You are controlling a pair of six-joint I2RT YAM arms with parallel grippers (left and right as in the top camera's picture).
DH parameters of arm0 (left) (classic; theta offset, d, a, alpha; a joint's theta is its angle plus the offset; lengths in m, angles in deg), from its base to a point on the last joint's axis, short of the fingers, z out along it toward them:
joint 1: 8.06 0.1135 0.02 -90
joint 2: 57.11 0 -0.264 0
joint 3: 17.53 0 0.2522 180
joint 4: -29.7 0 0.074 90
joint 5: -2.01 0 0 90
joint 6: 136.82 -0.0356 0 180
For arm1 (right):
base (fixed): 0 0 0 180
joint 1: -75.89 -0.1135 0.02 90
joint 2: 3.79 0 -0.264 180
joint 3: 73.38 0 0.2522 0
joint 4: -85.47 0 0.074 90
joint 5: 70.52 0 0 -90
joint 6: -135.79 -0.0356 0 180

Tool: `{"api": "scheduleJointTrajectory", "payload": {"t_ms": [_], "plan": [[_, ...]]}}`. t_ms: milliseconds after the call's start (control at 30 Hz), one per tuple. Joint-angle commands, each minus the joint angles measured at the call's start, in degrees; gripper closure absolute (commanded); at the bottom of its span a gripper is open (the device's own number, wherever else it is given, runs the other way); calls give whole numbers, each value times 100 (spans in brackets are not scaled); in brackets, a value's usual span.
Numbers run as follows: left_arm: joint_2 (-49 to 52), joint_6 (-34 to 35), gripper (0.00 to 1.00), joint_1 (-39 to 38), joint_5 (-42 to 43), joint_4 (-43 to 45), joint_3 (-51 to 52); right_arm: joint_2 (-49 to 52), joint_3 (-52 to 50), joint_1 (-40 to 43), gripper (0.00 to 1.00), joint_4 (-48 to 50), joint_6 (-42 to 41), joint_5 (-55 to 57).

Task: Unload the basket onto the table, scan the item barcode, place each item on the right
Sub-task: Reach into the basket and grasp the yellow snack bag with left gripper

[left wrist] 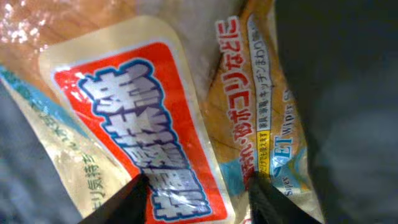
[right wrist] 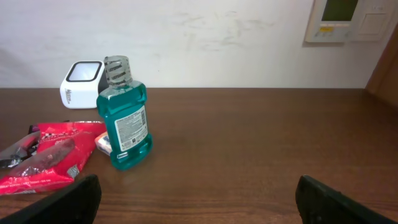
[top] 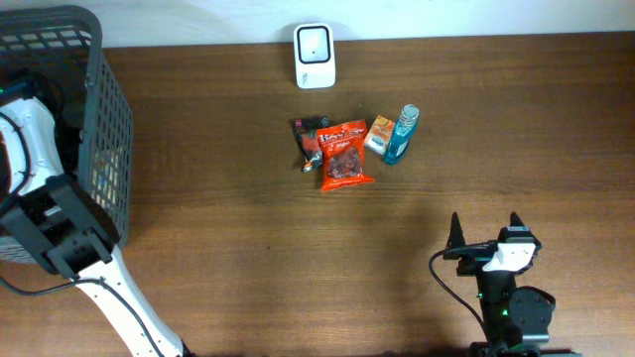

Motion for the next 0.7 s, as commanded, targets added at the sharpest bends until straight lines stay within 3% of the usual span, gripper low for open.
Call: {"api": "scheduleJointTrajectory", "payload": {"t_ms": [0,33,167,267,333,467,667], "plan": [[446,9,56,4,-109,-264,42,-39,-52,33,2,-13,-7,48],[446,0,58,4,-107,-358,39,-39,-52,33,2,-13,-7,48],[387,-872,42,11,-109,-675,-505,-39,-52,33,2,-13,-7,48],[151,-935,37,9,-107,-1084,-1480,-39,-52,33,2,-13,-7,48],[7,-935,28,11,-107,-1298,-1880,-39,-52,33,2,-13,-7,48],[11,-933,12,136,-107,-1499,-1670,-39,-52,33,2,-13,-7,48],[15,-933,1,251,168,-717,-341,-39,-52,33,2,-13,-7,48]]}}
